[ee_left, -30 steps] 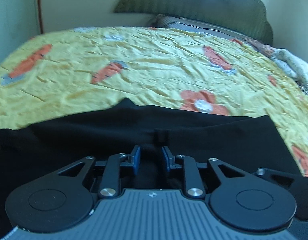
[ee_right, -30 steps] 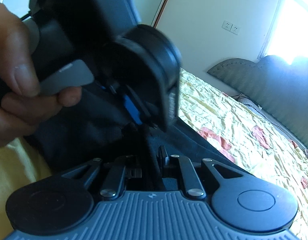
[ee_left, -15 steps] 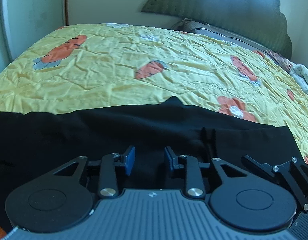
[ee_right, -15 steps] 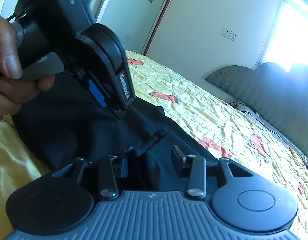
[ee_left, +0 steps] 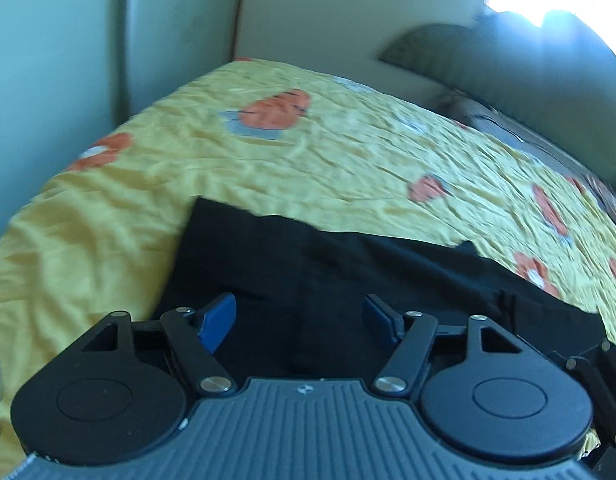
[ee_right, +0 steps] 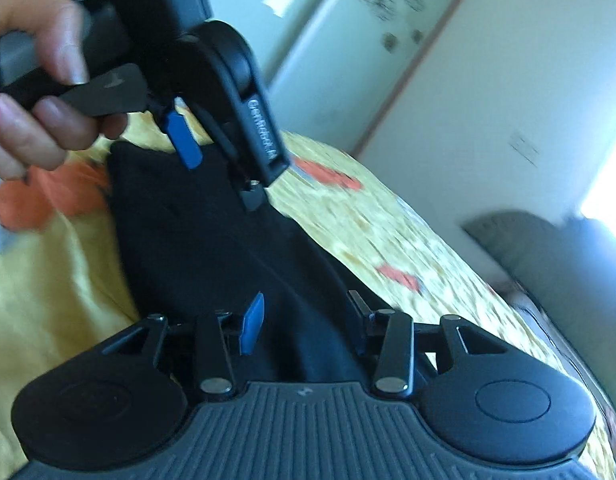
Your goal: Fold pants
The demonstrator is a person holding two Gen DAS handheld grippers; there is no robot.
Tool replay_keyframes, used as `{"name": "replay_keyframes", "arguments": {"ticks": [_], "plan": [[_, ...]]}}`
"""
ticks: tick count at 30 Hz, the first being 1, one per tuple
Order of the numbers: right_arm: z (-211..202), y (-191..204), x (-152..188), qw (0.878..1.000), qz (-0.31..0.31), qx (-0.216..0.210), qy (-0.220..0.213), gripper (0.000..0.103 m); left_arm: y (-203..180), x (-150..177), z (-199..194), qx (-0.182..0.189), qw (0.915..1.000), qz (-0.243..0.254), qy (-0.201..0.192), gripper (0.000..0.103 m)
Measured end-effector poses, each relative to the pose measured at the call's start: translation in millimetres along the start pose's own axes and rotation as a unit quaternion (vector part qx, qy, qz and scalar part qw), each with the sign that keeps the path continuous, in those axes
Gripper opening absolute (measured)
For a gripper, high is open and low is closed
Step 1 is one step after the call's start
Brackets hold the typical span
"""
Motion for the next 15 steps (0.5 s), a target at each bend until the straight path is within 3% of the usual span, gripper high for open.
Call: {"name": "replay_keyframes", "arguments": {"ticks": [7,15], "plan": [[-10.3,44.4,-32.7,0.997,-0.006,-0.061,-0.043,0.043,51.3,9.7,-33.1,0.019,0.993,-0.116,-0.011,0.072],[8.2,88.2,-35.8,0.992,-0.055,-0.109,-0.037,0.043,76.5,31.3,-38.9,0.081,0.9702,-0.228,0.012,0.072]]}}
Point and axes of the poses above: each gripper's, at about its wrist camera, not at the fingertips, and z roughly the way its jaws point, y to its left, x to its underside, the point moved 10 cm from there along z, roughly the way its jaws point, and after that the axes turned 14 degrees about x, right-handed, at the moved point
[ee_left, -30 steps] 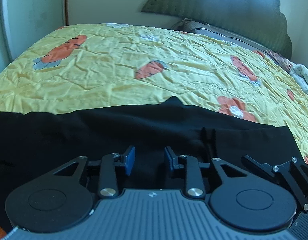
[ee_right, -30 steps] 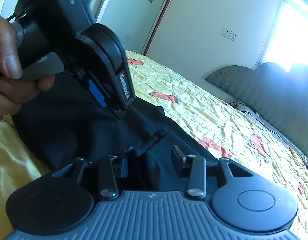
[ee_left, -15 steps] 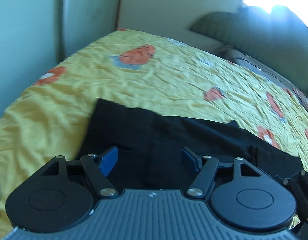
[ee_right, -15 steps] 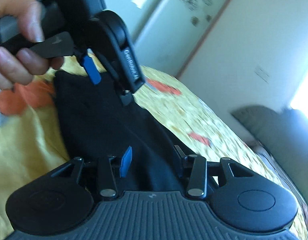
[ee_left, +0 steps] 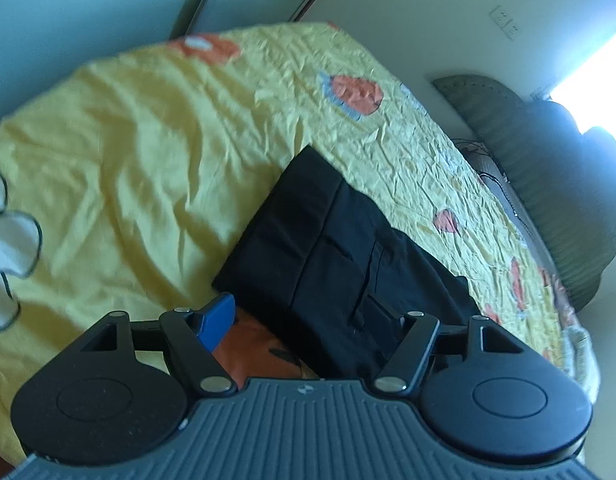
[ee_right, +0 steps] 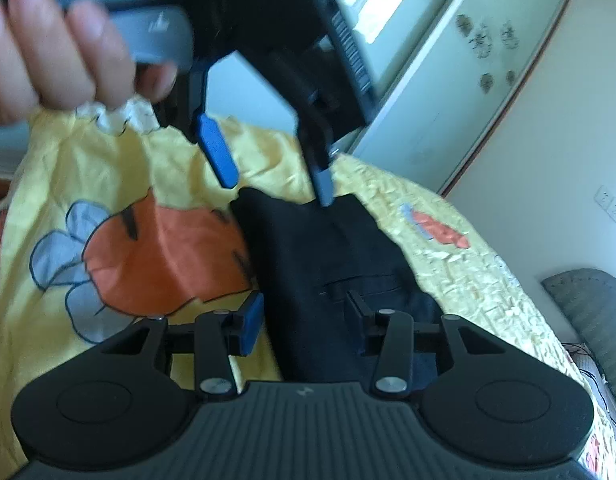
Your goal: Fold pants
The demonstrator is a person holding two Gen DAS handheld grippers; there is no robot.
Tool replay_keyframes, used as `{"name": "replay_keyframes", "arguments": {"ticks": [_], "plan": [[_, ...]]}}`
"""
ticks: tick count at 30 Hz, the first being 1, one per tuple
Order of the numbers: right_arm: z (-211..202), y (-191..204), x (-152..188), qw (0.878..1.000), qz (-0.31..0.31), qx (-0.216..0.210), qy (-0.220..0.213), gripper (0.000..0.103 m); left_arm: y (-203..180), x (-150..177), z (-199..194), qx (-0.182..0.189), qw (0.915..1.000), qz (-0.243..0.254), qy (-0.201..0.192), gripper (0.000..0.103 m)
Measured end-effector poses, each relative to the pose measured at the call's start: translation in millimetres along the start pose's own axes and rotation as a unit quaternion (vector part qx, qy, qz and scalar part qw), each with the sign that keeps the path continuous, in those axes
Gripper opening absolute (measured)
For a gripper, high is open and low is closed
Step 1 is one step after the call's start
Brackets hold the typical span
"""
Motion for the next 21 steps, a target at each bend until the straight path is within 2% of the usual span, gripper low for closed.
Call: {"name": "replay_keyframes", "arguments": {"ticks": [2,6,10,12,14,18,21], "plan": [[6.4,10.8,4.0,1.0,-0.022,-0.009,0.013,0.043,2.8,3.9,3.1,0.015,0.9996,-0.024,0.01,0.072],[11.0,20.9,-5.6,0.998,-0.064,0.017,-0.013,0.043,9.9,7.3,9.3,0.029,0.9978,-0.058,0.011,0.072],[21.4,20.9,-13.6,0.992,-0.097,0.071,-0.039,0.043,17.3,11.5,17.0,0.056,0.992,-0.111,0.018,0.074],[20.7,10.5,-21.9,0.99,-0.08,0.099,-0.055,0.054,17.4,12.8,20.7,0.065,0.9901,-0.123,0.019,0.074],[17.3,-4.9,-29.9,0.99,-0.05,0.112,-0.067,0.059,17.0,10.5,25.0,0.068,0.9889,-0.131,0.013,0.075],[18.7,-25.4,-30.6,0.996,0.02,0.079,-0.046,0.059,17.6,0.1,35.2,0.08,0.9852,-0.151,-0.015,0.075],[21.7,-21.6,-23.2,0.998,0.039,0.041,-0.022,0.059,20.6,-4.0,39.3,0.076,0.9838,-0.16,-0.025,0.075]]}}
Point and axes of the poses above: each gripper's, at about its wrist camera, not at the fingertips, and z roughly the way its jaws point, y to its left, x to its underside, the point moved 10 cm from there along z, roughly the way its jaws point, and after that the axes turned 14 degrees about x, right-handed, at the moved point
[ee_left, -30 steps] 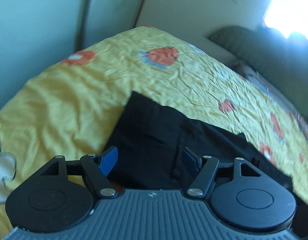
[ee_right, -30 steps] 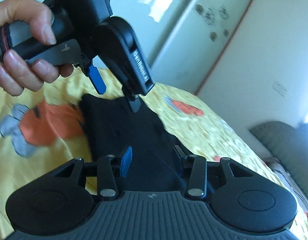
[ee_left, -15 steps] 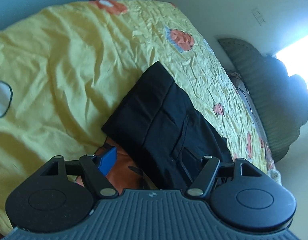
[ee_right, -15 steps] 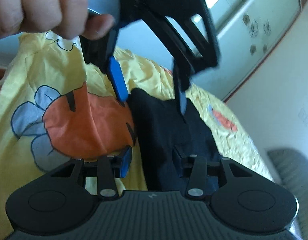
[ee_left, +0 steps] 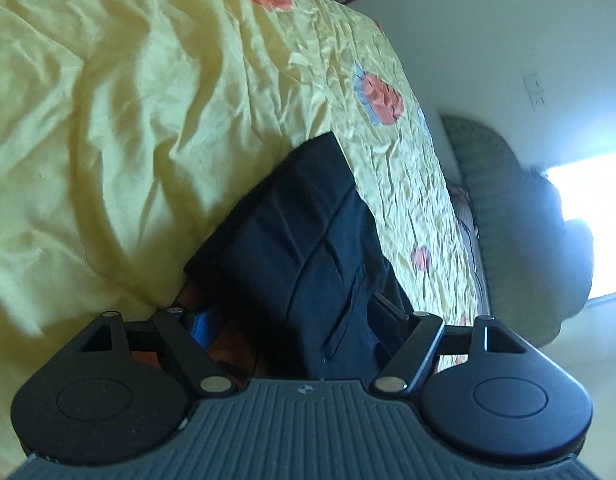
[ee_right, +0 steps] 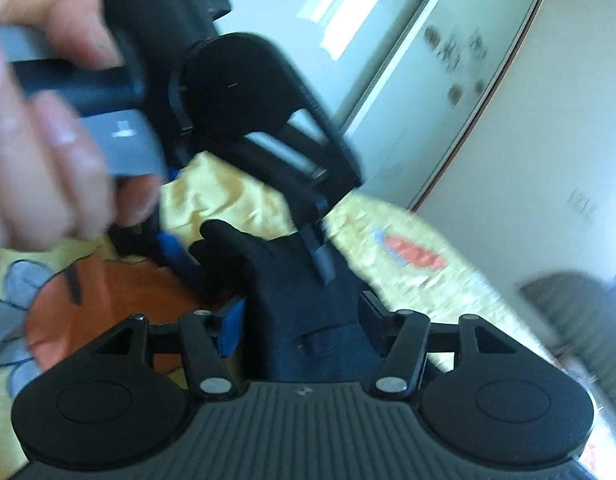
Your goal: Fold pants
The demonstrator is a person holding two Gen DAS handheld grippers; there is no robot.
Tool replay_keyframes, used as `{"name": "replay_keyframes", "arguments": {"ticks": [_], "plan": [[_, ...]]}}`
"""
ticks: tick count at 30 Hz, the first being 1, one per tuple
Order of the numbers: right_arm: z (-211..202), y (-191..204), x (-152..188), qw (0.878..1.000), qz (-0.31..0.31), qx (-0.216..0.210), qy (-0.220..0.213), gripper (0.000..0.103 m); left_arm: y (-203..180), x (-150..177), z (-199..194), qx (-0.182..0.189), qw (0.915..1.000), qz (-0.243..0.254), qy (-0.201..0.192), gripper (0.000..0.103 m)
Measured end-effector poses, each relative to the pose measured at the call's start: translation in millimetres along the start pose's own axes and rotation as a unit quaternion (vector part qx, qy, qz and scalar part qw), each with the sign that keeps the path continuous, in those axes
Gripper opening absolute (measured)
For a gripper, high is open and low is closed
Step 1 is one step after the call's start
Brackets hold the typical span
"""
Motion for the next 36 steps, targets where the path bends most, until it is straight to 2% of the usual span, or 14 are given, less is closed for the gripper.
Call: {"name": "replay_keyframes", "arguments": {"ticks": [5,8,11,14,18,21,22,24,26,28,30,32,34,36], "plan": [[1.8,23.7,6.2,0.997,-0.076,0.008,-0.007,0.056,1.5,-4.2,-1.3,0.013,0.9999,-0.006,-0.004,0.077],[15.4,29.7,8.7,0.996,-0.091,0.001,-0.002,0.027,0.0,-5.9,-1.3,0.02,0.9998,-0.007,-0.001,0.077],[11.9,20.3,3.6,0.997,-0.08,0.007,-0.018,0.016,-6.1,-7.3,4.2,0.017,0.9997,0.019,0.001,0.077],[12.0,-2.2,-3.0,1.0,-0.003,-0.008,-0.011,0.016,-9.7,-11.6,13.6,0.014,0.9995,0.029,-0.007,0.077],[11.3,-31.5,1.7,0.995,0.089,-0.036,0.015,0.016,-11.4,-19.3,27.6,0.017,0.9994,0.024,-0.019,0.075],[7.8,-30.5,5.5,0.991,0.104,-0.076,0.032,0.016,-10.9,-24.5,30.8,0.005,0.9992,0.029,-0.028,0.065],[1.0,-33.6,6.5,0.99,0.102,-0.088,0.032,0.016,-10.9,-26.2,30.9,0.006,0.9992,0.029,-0.028,0.057],[-15.4,-41.8,3.7,0.987,0.108,-0.122,0.019,0.016,-9.7,-29.3,30.9,0.001,0.999,0.034,-0.028,0.051],[-29.5,-59.1,0.6,0.978,0.145,-0.147,0.005,0.016,-8.9,-30.6,30.7,-0.004,0.9987,0.041,-0.029,0.042],[-21.7,-81.2,4.0,0.968,0.2,-0.147,0.02,0.016,-8.9,-30.3,31.1,-0.008,0.9984,0.047,-0.03,0.037],[-3.0,-92.9,15.8,0.96,0.24,-0.137,0.048,0.016,-9.0,-29.5,30.5,-0.016,0.9976,0.058,-0.033,0.028],[18.8,-91.1,35.2,0.957,0.243,-0.121,0.1,0.016,-9.4,-28.6,30.9,-0.026,0.9963,0.075,-0.032,0.023],[36.5,-79.0,55.0,0.954,0.225,-0.129,0.148,0.016,-12.2,-27.2,30.4,-0.036,0.9942,0.095,-0.033,0.023],[33.9,-80.7,55.5,0.953,0.236,-0.128,0.138,0.017,-20.0,-25.4,28.0,-0.043,0.9907,0.124,-0.038,0.022]]}}
Point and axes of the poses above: each gripper's, at about its wrist camera, not at the fingertips, and z roughly the way its jaws point, y to its left, x to its underside, the point moved 10 cm from there along z, roughly the way its jaws point, and after that the axes turned 14 degrees about x, right-handed, at the moved point
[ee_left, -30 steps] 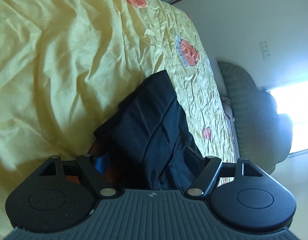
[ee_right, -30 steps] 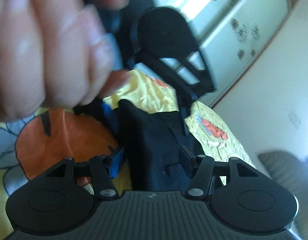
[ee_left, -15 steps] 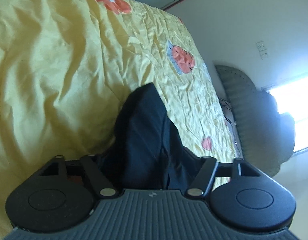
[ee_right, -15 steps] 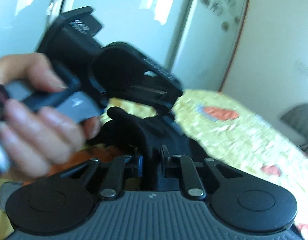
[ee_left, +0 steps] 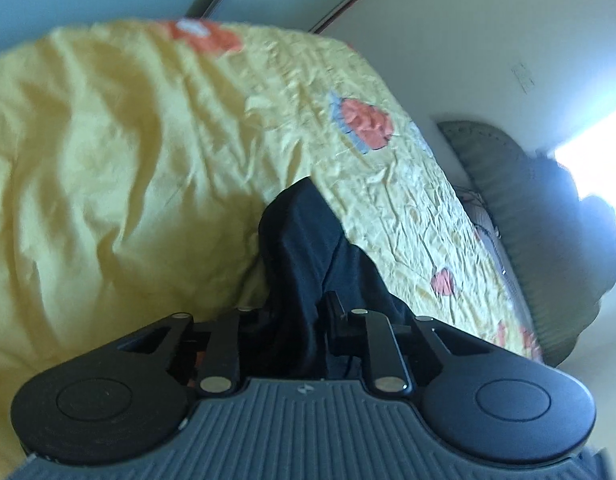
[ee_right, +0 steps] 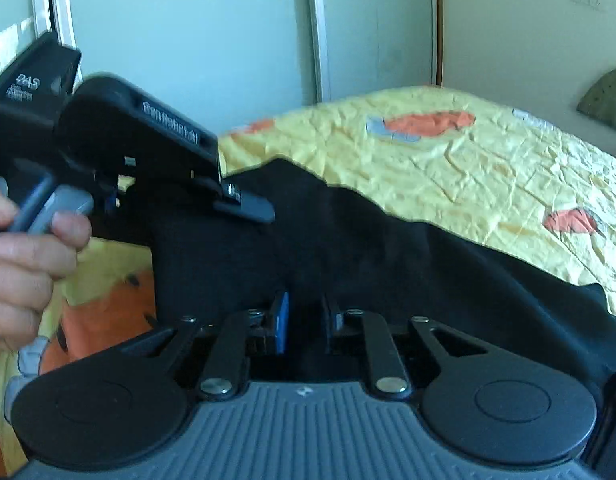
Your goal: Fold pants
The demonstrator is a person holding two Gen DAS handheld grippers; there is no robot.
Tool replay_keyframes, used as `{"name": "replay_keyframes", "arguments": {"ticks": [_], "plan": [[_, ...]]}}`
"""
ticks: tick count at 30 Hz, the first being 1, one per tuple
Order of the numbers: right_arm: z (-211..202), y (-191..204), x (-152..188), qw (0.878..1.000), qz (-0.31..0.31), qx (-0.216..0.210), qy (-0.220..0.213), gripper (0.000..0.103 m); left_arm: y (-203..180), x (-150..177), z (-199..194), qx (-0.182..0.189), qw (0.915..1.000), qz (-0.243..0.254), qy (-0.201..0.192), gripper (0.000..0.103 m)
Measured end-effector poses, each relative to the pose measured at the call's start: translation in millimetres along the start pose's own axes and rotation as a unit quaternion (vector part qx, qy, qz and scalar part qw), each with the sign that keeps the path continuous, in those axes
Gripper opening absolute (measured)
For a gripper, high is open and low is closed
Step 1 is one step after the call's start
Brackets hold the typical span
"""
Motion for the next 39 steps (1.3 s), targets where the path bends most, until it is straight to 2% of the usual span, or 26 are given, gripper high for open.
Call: {"name": "replay_keyframes", "arguments": {"ticks": [4,8,11,16,20,27,39], "plan": [[-6.3,-7.0,-19.8,0.999,0.041,0.019,-0.023,0.017,-27.8,2.4,-7.7,-0.012,0.998,0.059,-0.019,0.02],[19.6,-8.8,-31.4,0.996,0.083,0.004,-0.013,0.017,-60.6,13.7,-16.3,-0.019,0.9917,0.122,-0.035,0.019],[20.1,-11.5,-36.7,0.994,0.112,-0.006,-0.016,0.017,-83.5,25.5,-21.1,-0.021,0.9869,0.154,-0.044,0.018],[-2.2,-26.7,-40.2,0.99,0.135,-0.006,-0.036,0.017,-120.8,49.0,-19.1,-0.008,0.9794,0.196,-0.048,0.018],[-25.6,-44.4,-34.9,0.986,0.156,0.014,-0.048,0.017,-155.4,72.6,-12.3,0.006,0.9709,0.235,-0.043,0.018],[-64.1,-88.9,-19.5,0.971,0.224,0.029,-0.073,0.017,-201.5,105.5,2.9,0.043,0.9606,0.273,-0.026,0.018],[-112.9,-157.0,13.1,0.952,0.282,0.075,-0.093,0.017,-261.4,166.1,29.0,0.087,0.9429,0.321,0.008,0.018]]}}
Point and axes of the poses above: each gripper's, at about its wrist camera, not at the fingertips, and z roughly the way its jaws point, y to its left, x to its underside, the point moved 10 cm from there along z, roughly the way its jaws point, and after that the axes turned 14 degrees about x, right-handed, at the moved point
